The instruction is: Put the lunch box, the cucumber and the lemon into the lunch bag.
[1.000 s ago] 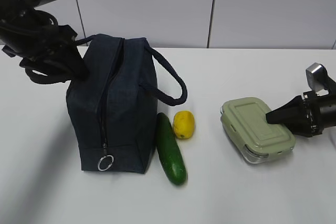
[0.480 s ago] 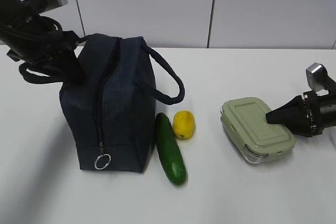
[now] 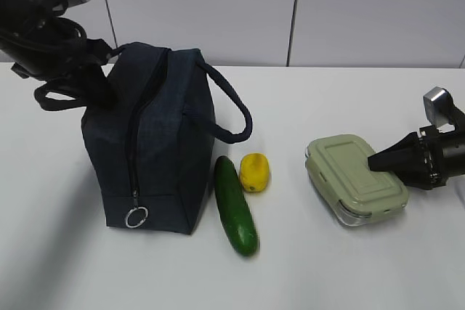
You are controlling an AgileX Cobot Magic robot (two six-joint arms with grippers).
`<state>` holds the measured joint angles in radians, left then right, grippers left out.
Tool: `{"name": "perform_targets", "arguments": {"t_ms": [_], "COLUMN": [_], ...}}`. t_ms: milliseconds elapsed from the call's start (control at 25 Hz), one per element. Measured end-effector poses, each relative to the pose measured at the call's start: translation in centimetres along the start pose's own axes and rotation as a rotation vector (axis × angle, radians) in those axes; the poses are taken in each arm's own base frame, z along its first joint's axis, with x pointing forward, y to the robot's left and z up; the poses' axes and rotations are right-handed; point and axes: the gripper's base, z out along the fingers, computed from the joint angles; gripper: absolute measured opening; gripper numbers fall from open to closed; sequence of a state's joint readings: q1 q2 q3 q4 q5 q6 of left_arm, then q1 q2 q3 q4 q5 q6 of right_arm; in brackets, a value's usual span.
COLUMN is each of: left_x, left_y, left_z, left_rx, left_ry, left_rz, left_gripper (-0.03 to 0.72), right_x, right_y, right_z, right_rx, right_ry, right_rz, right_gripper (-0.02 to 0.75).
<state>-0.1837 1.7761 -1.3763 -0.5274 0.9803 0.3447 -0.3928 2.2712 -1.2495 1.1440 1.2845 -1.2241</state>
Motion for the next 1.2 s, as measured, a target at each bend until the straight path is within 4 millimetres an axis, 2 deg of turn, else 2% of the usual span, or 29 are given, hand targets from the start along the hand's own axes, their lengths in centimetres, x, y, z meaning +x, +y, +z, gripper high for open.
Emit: {"name": "perform_targets", "arguments": {"t_ms": [280, 720, 1000, 1200], "left_x": [0.1, 0.4, -1.2, -1.2], "left_y": [-0.1, -0.4, -0.9, -1.0], "left_z": [-0.1, -1.5, -3.5, -3.7], "left_rx": [-0.005, -0.047, -0.086, -0.101], "left_ry": [0.006, 0.049, 0.000, 0.009], "left_rz": [0.016, 0.078, 0.121, 0.127], "left_gripper": [0.001, 0.000, 0.000, 0.000], "right_x": [0.0, -0.5, -1.6, -2.1], "right_y": [0.0, 0.1, 1.6, 3.0], "right_z": [0.0, -0.2, -1.1, -0.3], "right_rx": [0.000, 0.019, 0.113, 0.134], "right_ry": [0.000, -0.043, -0.098, -0.088], "right_rz": [0.000, 0.028, -0.007, -0.051], "right_gripper": [0.389, 0.387, 0.386, 0.385]}}
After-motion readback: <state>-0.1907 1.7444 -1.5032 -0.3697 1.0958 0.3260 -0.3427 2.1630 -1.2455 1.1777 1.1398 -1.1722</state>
